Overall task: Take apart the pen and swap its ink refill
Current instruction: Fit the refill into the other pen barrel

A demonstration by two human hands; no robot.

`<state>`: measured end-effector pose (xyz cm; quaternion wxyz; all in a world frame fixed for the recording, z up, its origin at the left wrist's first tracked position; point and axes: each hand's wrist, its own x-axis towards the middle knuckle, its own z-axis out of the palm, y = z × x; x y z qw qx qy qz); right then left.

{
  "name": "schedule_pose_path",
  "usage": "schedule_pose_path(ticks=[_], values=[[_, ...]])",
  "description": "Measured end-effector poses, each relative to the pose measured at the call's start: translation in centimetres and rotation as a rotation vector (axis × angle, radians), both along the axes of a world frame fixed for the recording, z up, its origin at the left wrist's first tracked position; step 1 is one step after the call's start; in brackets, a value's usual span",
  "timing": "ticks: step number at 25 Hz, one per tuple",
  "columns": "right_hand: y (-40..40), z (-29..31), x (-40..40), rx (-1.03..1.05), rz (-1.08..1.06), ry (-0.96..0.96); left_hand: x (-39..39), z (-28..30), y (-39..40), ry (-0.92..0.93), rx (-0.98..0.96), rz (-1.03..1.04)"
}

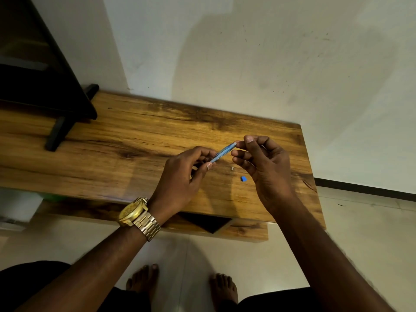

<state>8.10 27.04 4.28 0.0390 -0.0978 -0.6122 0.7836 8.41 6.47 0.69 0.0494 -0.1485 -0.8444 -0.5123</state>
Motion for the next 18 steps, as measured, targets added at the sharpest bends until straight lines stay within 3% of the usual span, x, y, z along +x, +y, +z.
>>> schedule_pose_path(ticks=[8, 14, 18], values=[[0.6, -0.1, 0.1, 0.025, 0.024, 0.023, 0.0, -0.1, 0.2, 0.040, -0.034, -0.005], [1.3, -0.4, 0.1, 0.311, 0.059, 0.094, 0.0, -0.2, 0.2, 0.033, -0.052, -0.003], [1.6, -0.3, -0.1, 0.370, 0.125, 0.063, 0.3, -0.3, 0.3, -0.042, -0.011, -0.015]])
